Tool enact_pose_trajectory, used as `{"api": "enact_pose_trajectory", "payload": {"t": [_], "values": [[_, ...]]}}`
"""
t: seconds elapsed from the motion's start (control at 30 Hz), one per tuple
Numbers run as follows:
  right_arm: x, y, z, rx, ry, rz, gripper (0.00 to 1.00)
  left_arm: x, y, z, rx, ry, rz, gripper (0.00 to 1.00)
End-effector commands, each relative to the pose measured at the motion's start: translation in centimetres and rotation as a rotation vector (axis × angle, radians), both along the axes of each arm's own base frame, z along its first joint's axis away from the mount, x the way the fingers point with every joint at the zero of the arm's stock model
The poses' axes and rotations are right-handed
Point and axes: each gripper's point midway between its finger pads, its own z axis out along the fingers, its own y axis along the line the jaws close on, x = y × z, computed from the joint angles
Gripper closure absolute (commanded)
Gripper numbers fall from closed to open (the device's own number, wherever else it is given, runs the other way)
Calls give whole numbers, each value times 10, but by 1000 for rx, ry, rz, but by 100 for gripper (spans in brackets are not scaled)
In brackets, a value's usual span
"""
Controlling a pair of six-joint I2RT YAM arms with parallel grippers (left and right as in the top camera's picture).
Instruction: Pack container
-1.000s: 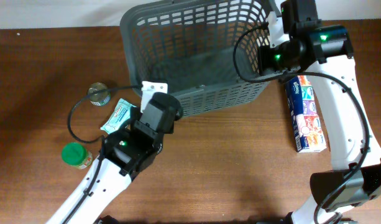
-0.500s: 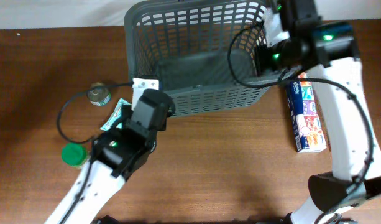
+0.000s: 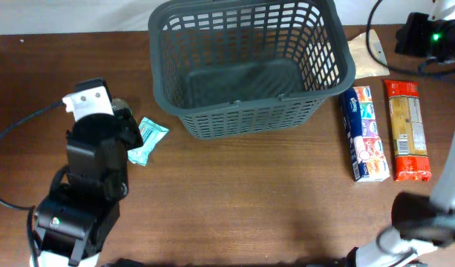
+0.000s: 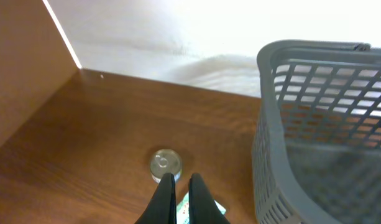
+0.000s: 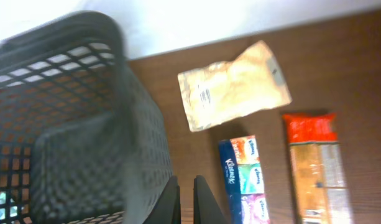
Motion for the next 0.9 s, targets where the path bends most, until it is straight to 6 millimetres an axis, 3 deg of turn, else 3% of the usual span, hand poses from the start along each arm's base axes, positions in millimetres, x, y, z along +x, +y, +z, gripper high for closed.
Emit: {"api": "enact_pose_trajectory", "payload": {"t": [0.0, 0.13, 0.23, 0.53, 0.7, 0.87], "values": [[23, 4, -36, 171, 58, 68, 96, 3, -1, -6, -21, 26, -40, 98], [43, 13, -69, 277, 109, 122, 96, 4, 0, -8, -40, 32, -52, 98], [58, 30, -89, 416, 126, 202, 96, 4, -3, -11, -48, 45, -71, 98], [63, 67, -103, 509, 156, 315, 96, 1, -3, -15, -45, 68, -72, 97], [55, 92, -106, 510, 197, 371, 97, 0, -3, -16, -44, 71, -72, 98], [46, 104, -109, 516, 241, 389, 96, -1, -2, -19, -42, 83, -71, 97]]}}
